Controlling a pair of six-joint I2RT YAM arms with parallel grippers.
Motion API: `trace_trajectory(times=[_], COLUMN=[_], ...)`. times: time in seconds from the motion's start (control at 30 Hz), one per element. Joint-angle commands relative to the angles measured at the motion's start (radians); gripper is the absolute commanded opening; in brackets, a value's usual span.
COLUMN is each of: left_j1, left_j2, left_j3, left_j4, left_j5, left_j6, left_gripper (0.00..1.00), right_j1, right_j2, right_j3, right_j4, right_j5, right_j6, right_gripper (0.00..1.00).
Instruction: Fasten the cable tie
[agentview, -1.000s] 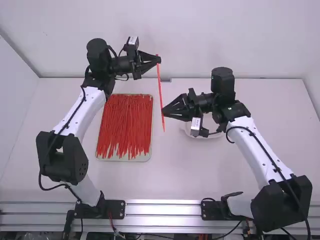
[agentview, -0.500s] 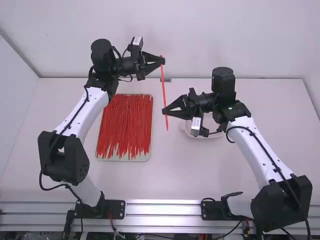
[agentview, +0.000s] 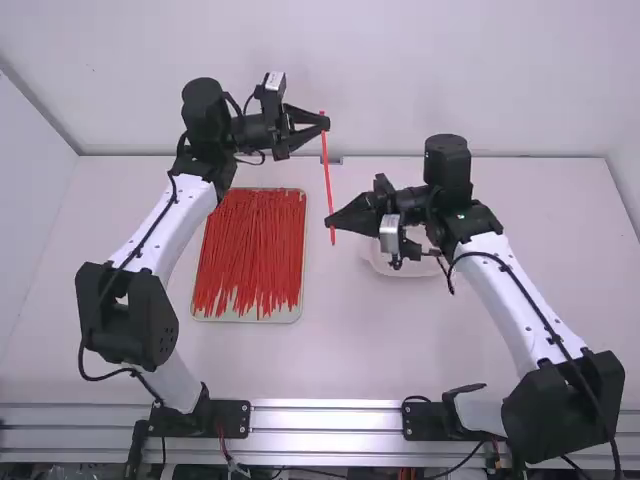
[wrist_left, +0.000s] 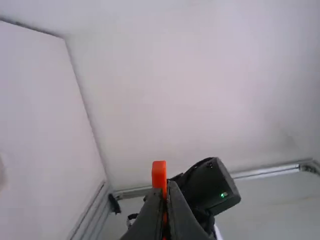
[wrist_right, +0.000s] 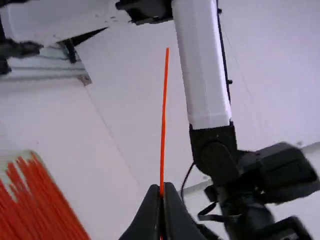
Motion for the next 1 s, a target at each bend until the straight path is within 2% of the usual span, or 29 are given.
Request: trace_trajectory(times=[0.0,0.17,0.3,0.63,0.9,0.97], left_j1=[0.013,0.013,0.013,0.013,0.013,0.013], left_j2=[-0.002,-0.002,-0.002,-0.002,-0.002,-0.002], left_j3=[0.022,0.022,0.022,0.022,0.022,0.022], left_j4=[-0.004,0.001,-0.011,-0.028,-0.024,-0.025], left_j5=[0.003,0.018,0.020,0.014,0.010,0.011], left_j6=[0.129,0.364,0.491,0.547,0.553,0.554], left_gripper=[0.02,0.02,0.02,0.02,0.02,0.02], right_j1=[-0.008,-0.011,-0.012,0.015,-0.001,-0.006], right_j2=[0.006,0.006,0.006,0.006,0.006,0.006], right_j3=[-0.008,-0.008,-0.008,-0.008,-0.008,-0.008], right_j4=[-0.003,-0.003,-0.005,0.048,0.187,0.188], right_j5=[-0.018,-0.018,0.008,0.020,-0.038,-0.038], right_j6=[0.193,0.369,0.385,0.494,0.739,0.744], right_gripper=[0.00,0.00,0.00,0.00,0.00,0.00])
